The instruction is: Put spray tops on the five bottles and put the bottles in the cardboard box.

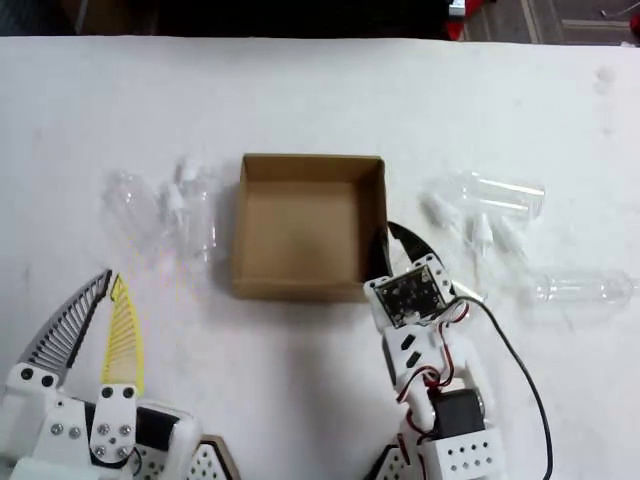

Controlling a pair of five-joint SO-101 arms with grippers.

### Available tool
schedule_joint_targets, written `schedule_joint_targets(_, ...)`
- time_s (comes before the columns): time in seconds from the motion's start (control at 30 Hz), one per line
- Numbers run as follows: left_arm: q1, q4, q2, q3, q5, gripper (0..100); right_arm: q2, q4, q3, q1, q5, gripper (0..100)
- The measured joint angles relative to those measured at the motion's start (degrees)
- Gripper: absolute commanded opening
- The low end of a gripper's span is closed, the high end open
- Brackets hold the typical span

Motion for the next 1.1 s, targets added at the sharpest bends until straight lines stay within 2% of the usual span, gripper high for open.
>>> schedule_joint_targets(0.6,0.00,0.79,0.00,0.09,-0.35,3,0.00,0.88,0.00,0.00,0.00,2.4)
schedule_joint_targets(0.9,0.00,3.78,0.00,8.62,-0.53,3,0.00,1.23,0.00,0.00,0.00,2.4)
schedule_joint_targets(1.03,-0.18,-0.35,0.44,9.76,-0.53,5,0.00,1.23,0.00,0.00,0.00,2.4)
schedule_joint_targets(1.1,-3.08,-3.87,3.60,10.55,-0.53,7,0.00,1.23,0.00,0.00,0.00,2.4)
